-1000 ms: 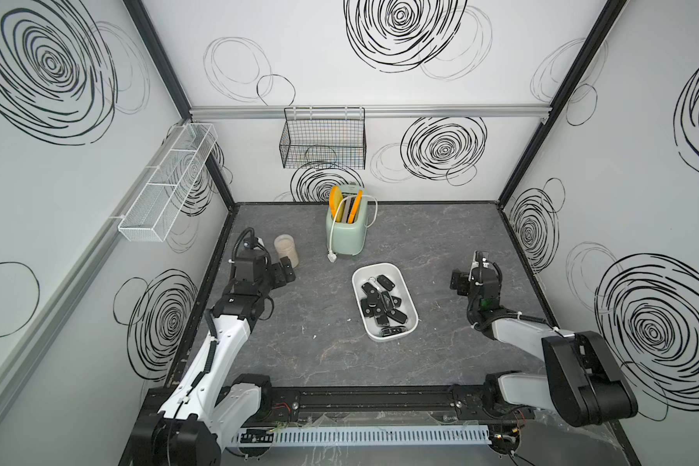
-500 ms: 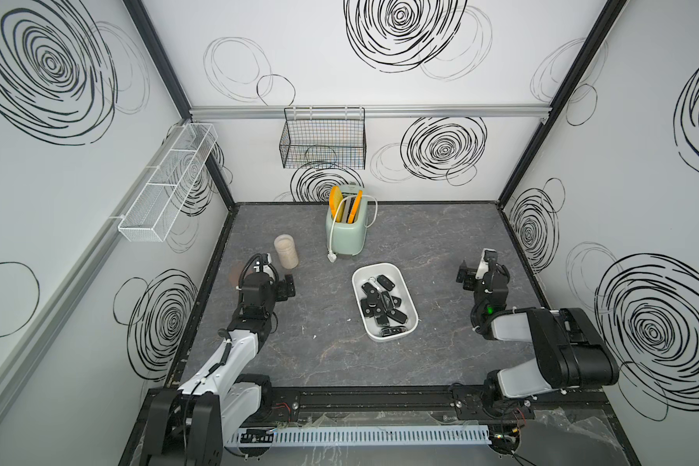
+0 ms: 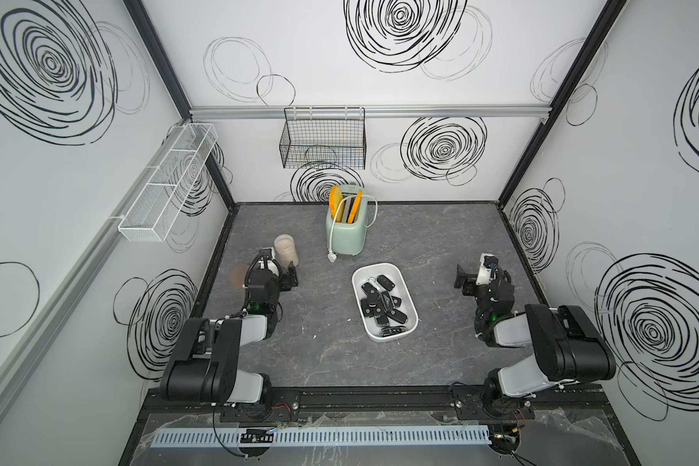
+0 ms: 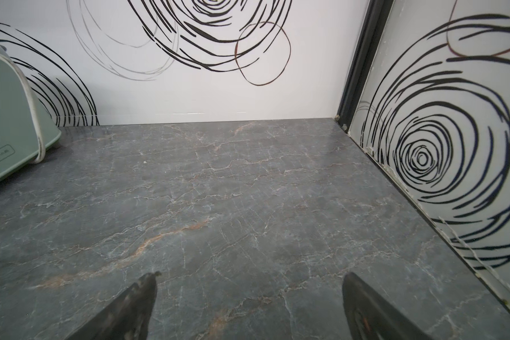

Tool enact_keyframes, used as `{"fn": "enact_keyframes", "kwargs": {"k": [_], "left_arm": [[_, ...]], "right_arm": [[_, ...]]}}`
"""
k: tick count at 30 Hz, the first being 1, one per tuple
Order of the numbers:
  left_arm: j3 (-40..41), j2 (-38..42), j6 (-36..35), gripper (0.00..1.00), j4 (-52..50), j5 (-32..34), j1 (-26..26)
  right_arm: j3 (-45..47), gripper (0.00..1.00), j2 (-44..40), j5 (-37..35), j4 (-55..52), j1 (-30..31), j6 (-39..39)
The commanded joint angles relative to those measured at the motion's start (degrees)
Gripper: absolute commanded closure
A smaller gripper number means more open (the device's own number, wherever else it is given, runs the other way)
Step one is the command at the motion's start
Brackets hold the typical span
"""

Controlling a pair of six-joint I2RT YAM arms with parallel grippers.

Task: Place the car key into the storage box
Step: Reset both arms

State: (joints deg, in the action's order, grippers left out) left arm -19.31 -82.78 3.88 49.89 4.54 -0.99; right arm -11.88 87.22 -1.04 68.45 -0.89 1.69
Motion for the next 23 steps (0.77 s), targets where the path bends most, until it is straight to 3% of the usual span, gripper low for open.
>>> {"fn": "enact_keyframes", "kwargs": {"k": [1, 3, 4, 5, 23], "left_arm": [[2.7, 0.7, -3.6, 0.02, 13.8, 0.0, -2.2], [8.3, -2.3, -2.8, 0.02, 26.8, 1.5, -2.2], [8.4, -2.5, -2.6, 0.02, 27.8, 1.7, -2.1], [7.4, -1.0, -2.6, 0.02, 23.2, 1.9, -2.1], [7.3, -1.1, -3.4, 0.02, 23.1, 3.2, -2.9]], "right_arm": [[0.2, 0.01, -0.1, 1.7, 4.4, -0.1, -1.1], [-0.1, 0.01, -0.5, 1.8, 3.5, -0.1, -1.2], [0.0, 0.01, -0.4, 1.8, 3.8, -0.1, -1.2], [-0.1, 0.01, -0.5, 2.1, 3.1, 0.0, -1.4], [-0.8, 0.01, -0.3, 5.0, 2.1, -0.6, -1.8]]}}
